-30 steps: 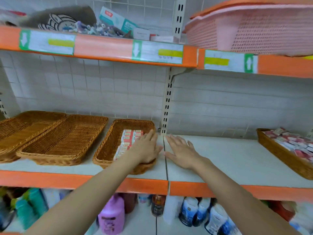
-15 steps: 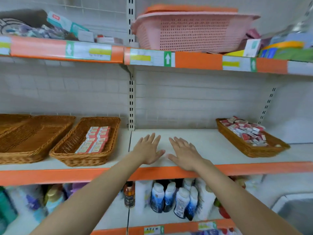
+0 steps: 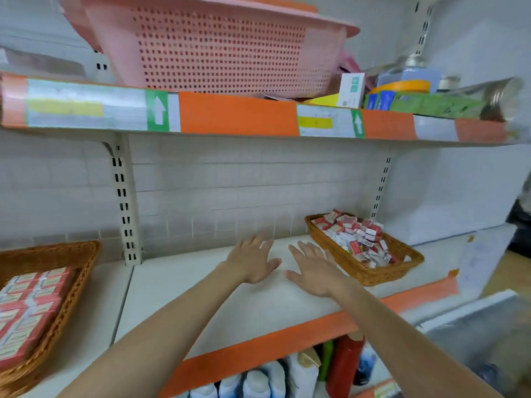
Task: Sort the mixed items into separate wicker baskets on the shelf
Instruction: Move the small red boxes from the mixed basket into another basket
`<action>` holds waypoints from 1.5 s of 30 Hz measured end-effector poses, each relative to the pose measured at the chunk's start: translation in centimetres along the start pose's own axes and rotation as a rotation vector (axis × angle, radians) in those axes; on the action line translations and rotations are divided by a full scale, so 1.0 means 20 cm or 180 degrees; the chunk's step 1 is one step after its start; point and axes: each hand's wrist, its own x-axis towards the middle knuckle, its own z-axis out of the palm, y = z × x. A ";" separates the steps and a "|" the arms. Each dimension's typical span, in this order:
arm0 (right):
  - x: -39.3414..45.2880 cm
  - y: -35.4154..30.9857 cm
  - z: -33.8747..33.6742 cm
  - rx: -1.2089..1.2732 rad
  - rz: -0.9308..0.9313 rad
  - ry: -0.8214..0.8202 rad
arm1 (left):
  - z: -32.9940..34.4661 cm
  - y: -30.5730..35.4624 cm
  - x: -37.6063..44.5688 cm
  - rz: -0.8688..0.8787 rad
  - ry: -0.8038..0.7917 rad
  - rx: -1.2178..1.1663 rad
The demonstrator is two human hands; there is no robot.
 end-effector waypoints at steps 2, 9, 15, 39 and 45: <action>0.02 0.09 0.00 -0.0041 0.0083 0.0084 | 0.00 0.06 0.11 0.0111 -0.0037 -0.0039; 0.07 0.42 0.01 0.0038 0.0577 0.0207 | 0.04 0.34 0.41 0.0573 -0.0110 -0.0043; 0.08 0.73 0.03 0.0209 0.0776 0.0358 | 0.07 0.55 0.63 0.0877 0.0127 -0.0030; 0.40 1.38 -0.03 0.0316 -0.0311 0.0522 | 0.13 0.91 1.03 0.0162 0.0507 0.0114; 0.38 1.40 -0.02 0.0259 -0.0246 0.0686 | 0.14 0.93 1.00 0.0136 0.0695 -0.0506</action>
